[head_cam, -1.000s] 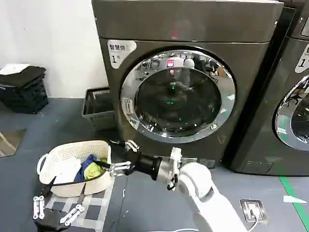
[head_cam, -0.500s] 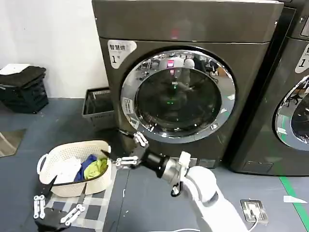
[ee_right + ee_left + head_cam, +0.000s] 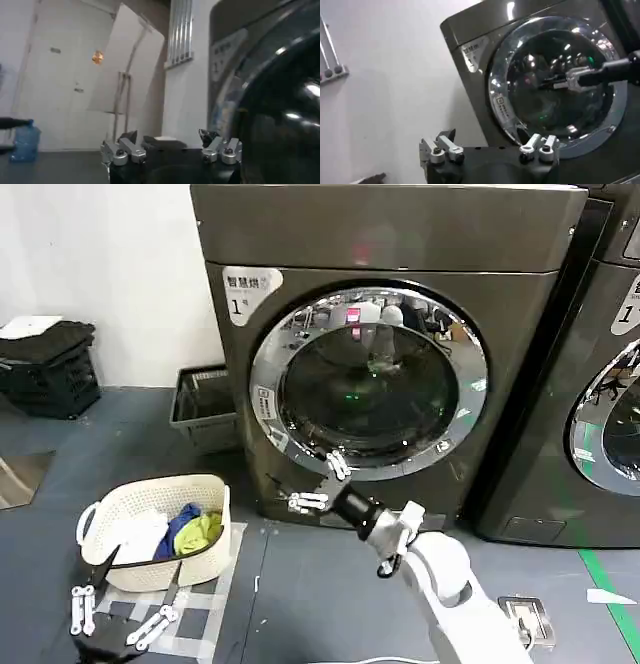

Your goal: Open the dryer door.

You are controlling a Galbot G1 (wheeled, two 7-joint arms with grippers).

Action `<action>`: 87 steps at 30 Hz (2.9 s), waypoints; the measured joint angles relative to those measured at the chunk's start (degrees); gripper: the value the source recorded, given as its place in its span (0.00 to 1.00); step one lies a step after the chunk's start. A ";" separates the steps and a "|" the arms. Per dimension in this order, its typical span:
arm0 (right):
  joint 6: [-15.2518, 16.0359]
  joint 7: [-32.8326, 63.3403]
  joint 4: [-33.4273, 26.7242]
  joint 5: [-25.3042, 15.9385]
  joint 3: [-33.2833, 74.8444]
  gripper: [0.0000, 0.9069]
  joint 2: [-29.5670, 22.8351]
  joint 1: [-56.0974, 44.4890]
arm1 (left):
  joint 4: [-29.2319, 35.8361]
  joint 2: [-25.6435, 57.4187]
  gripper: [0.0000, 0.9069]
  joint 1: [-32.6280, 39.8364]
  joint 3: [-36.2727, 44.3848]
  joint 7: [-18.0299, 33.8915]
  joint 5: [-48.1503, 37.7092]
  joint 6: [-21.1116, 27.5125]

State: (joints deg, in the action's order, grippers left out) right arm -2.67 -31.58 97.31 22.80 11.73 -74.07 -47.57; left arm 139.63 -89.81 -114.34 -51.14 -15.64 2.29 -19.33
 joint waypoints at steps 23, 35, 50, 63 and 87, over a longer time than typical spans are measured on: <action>-0.87 2.43 -11.15 0.47 -4.89 1.00 -2.17 10.22 | -0.04 -0.11 1.00 -0.13 0.04 -0.94 0.51 -0.04; -0.90 3.62 -15.92 -0.32 -6.08 1.00 -4.50 14.32 | 0.25 -0.18 1.00 -0.53 -0.02 -0.97 1.42 -0.63; -0.55 5.59 -18.65 -2.81 -6.97 1.00 -7.40 16.48 | 0.20 -0.43 1.00 -0.59 0.33 -0.90 1.74 -0.99; -0.38 6.68 -22.68 -4.69 -7.10 1.00 -10.65 18.93 | -0.15 -0.79 1.00 -0.75 0.59 -0.80 1.97 -1.36; -1.31 3.58 -32.32 -6.13 -6.52 1.00 -15.41 24.68 | -0.58 -0.89 1.00 -0.99 0.51 -0.73 2.22 -1.88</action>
State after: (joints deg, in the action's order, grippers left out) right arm -3.98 -28.00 64.99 16.67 5.21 -89.48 -22.90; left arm 139.05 -90.70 -115.33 -50.63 -16.37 4.50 -21.22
